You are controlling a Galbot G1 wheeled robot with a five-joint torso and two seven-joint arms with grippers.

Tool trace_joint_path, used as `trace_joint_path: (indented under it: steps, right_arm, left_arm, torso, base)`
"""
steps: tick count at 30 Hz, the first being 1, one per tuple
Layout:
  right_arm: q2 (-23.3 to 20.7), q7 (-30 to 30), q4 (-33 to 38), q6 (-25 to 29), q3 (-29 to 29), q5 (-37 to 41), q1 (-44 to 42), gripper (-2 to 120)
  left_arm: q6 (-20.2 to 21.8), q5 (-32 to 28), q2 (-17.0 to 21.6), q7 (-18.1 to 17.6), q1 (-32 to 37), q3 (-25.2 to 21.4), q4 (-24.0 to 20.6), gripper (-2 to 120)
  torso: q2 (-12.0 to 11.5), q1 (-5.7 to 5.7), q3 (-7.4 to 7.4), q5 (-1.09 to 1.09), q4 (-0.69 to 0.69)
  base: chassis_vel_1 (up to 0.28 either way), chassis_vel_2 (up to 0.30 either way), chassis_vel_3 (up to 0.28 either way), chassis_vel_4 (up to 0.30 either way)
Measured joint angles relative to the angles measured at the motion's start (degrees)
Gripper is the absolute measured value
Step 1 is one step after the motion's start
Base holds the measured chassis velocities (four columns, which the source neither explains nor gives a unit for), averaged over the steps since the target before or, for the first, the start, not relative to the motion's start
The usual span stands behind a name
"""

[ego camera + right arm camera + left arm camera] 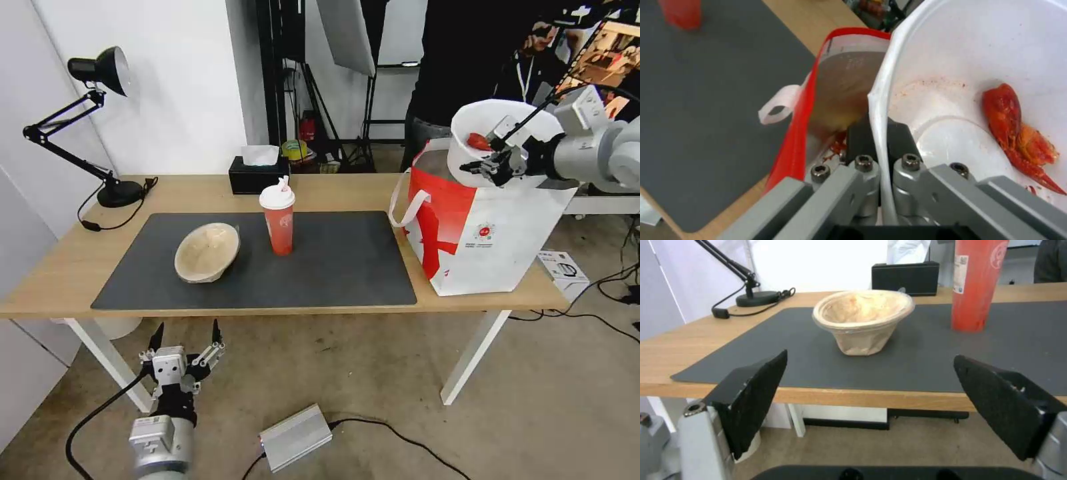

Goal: Pick up the trash from the table and place it into the takeout bag.

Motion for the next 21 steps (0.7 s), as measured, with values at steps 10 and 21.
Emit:
trace_joint_path:
  steps: [10, 21]
  right_arm:
    - [-1.0, -2.6, 1.0, 0.0, 0.0, -0.5, 0.0, 0]
    - [-1.9, -3.3, 2.1, 0.0, 0.0, -0.6, -0.3, 0]
  left_arm:
    - [0.0, 0.0, 0.0, 0.0, -0.2, 0.0, 0.1, 100]
    - [0.0, 0.0, 0.0, 0.0, -0.2, 0.0, 0.1, 100]
  torso:
    - [0.0, 0.0, 0.0, 0.0, 0.0]
    - [0.0, 0.0, 0.0, 0.0, 0.0]
  base:
    - [0.0, 0.0, 0.0, 0.0]
    - [0.0, 0.0, 0.0, 0.0]
